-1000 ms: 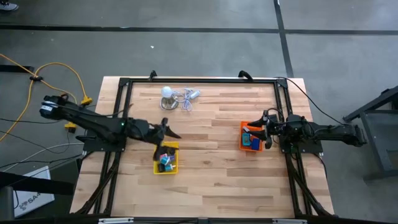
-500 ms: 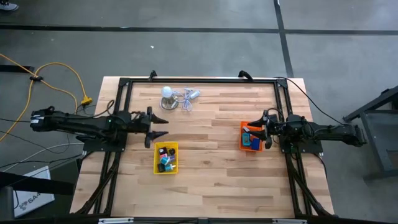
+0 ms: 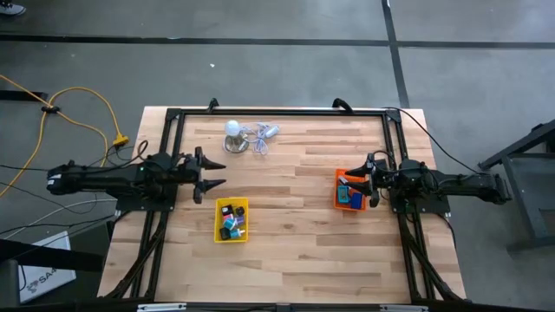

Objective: Pick & Place Office items
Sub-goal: Return to Home Position

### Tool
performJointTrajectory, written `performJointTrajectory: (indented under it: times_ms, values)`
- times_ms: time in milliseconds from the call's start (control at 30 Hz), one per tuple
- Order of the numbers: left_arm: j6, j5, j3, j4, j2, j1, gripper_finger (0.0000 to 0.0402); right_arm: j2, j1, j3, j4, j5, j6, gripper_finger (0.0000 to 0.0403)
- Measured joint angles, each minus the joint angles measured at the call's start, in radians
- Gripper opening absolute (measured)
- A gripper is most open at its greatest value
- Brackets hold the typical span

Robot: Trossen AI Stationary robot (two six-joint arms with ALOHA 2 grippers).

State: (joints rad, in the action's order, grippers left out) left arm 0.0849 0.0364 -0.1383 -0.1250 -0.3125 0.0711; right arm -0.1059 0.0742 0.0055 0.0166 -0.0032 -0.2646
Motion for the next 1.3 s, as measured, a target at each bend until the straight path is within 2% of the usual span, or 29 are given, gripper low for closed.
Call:
performJointTrajectory:
  times_ms: [167, 567, 1300]
  values:
    - [0.022, 0.000, 0.004, 0.089, 0.086, 0.000, 0.0230, 0.000, 0.000, 0.000, 0.000, 0.000, 0.000, 0.0177]
    - [0.040, 0.006, 0.113, 0.077, 0.243, 0.000, 0.0230, 0.000, 0.000, 0.000, 0.000, 0.000, 0.000, 0.0177]
    - [0.073, 0.007, 0.127, 0.119, 0.245, 0.000, 0.0230, 0.000, 0.000, 0.000, 0.002, 0.000, 0.000, 0.0177]
